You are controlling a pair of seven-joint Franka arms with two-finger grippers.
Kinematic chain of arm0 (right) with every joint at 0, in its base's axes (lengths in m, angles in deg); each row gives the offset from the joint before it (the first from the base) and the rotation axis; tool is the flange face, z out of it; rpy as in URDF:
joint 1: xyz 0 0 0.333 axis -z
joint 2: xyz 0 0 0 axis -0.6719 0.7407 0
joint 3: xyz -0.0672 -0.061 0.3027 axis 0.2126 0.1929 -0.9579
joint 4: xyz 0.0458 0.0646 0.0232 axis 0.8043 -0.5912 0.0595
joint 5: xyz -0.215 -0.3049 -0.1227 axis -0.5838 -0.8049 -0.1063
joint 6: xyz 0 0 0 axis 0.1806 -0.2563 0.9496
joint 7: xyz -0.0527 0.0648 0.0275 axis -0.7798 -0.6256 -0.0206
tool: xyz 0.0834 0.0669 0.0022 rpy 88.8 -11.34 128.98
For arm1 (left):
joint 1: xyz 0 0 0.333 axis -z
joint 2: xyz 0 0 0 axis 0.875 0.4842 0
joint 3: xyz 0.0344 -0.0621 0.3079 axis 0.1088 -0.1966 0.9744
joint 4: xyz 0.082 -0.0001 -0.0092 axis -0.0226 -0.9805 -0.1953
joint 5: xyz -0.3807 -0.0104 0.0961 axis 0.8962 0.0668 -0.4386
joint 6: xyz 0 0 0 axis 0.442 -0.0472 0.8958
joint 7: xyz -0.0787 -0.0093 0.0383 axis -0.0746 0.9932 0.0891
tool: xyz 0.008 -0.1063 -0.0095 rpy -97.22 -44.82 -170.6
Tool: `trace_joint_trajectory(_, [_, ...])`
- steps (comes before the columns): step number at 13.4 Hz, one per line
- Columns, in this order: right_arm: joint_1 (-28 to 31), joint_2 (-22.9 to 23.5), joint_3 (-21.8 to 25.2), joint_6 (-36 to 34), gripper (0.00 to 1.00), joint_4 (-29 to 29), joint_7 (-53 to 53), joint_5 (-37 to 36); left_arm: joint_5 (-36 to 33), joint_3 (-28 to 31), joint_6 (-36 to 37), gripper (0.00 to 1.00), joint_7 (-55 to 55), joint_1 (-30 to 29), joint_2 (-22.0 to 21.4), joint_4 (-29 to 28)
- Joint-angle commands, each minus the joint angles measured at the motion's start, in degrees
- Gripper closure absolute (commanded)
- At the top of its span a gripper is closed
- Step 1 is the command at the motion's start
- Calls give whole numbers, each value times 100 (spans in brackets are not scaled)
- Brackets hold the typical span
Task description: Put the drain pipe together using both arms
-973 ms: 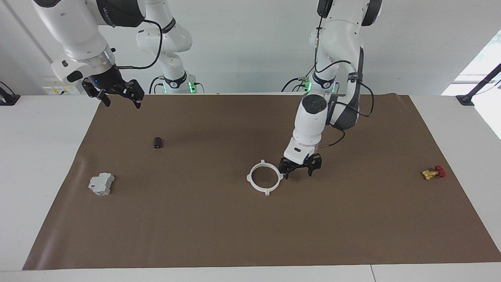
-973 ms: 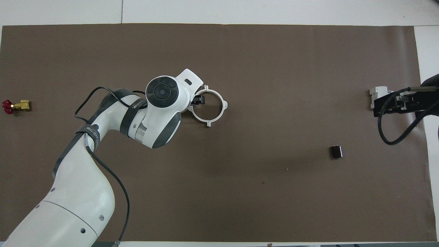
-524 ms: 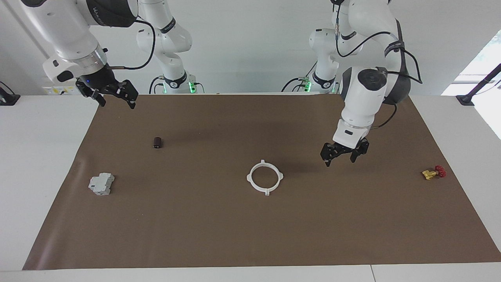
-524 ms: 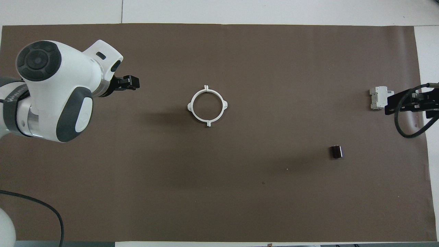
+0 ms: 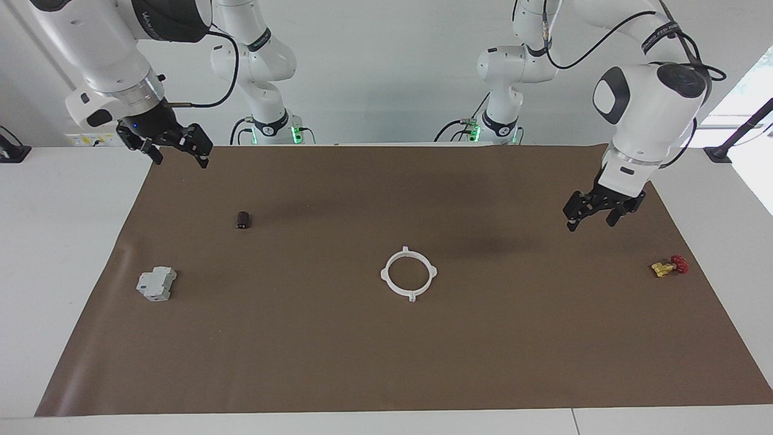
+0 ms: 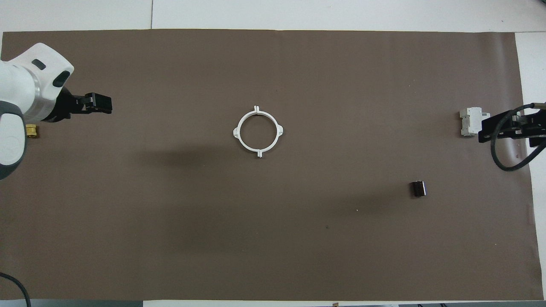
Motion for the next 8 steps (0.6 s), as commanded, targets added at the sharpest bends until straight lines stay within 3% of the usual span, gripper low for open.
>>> trace_joint_trajectory(1, [72, 23, -27, 100, 0, 17, 154, 104, 145, 1, 618, 0, -379, -188, -178, 278])
trace_joint_trajectory(5, [80, 23, -27, 100, 0, 17, 154, 104, 137, 1, 1559, 0, -582, -355, -134, 1043])
trace_joint_trajectory(8, [54, 23, -27, 214, 0, 17, 154, 104, 128, -8, 2148, 0, -574, -381, -195, 1212])
